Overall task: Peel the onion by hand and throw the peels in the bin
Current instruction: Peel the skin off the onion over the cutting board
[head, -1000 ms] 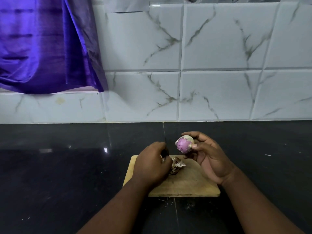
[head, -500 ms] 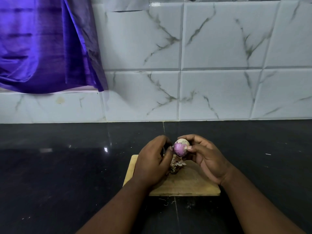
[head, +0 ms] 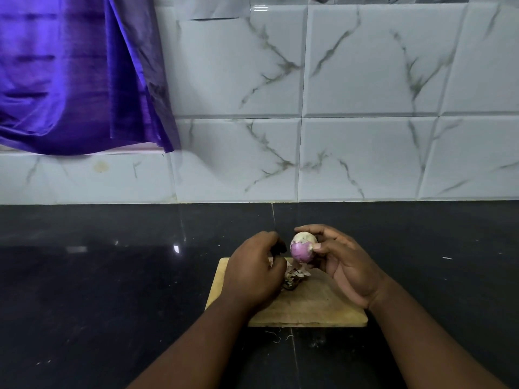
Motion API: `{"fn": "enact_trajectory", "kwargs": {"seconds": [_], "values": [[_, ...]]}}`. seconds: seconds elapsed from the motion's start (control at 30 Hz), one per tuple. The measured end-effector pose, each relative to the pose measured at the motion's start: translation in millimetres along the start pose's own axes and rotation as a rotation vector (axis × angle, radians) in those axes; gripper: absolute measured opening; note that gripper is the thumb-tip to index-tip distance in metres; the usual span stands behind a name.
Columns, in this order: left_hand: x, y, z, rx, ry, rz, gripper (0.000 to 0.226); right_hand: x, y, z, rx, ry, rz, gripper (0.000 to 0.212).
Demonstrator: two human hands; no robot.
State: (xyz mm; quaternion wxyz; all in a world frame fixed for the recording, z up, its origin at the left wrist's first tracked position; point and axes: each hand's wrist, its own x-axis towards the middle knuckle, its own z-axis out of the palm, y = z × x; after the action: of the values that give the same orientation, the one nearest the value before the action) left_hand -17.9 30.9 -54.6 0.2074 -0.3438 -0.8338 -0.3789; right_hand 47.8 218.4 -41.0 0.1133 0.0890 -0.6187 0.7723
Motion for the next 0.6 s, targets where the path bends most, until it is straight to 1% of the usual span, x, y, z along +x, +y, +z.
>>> {"fn": "enact_trajectory", "kwargs": {"seconds": [0.07,0.13,0.27,0.37,0.5,0.6], "values": [[0.6,-0.9,-0.8,-0.042,0.069,0.043,0.008,-0.8,0.4,1.5,-0.066,0.026,0.004,0.036],[-0.1,0.0,-2.0,-0.079,0.122,0.088,0.013,-1.8,-0.1,2.8,-0.126,0.060,0.021,0.033],[-1.6,4.8,-3.6,-0.082,0.113,0.171,0.024,-4.1,-1.9,2.8,-0.180,0.076,0.052,0.026],[-0.7,3.6,-3.9,-0.077,0.146,0.172,0.026,-5.4,-2.3,3.7,-0.184,0.079,0.041,0.018],[-0.4,3.3,-4.7,-0.088,0.146,0.176,0.025,-5.3,-2.5,5.1,-0.206,0.085,0.019,0.018],[0.4,2.6,-4.4,-0.107,0.154,0.177,0.018,-5.1,-2.1,4.7,-0.201,0.079,0.010,0.018]]}}
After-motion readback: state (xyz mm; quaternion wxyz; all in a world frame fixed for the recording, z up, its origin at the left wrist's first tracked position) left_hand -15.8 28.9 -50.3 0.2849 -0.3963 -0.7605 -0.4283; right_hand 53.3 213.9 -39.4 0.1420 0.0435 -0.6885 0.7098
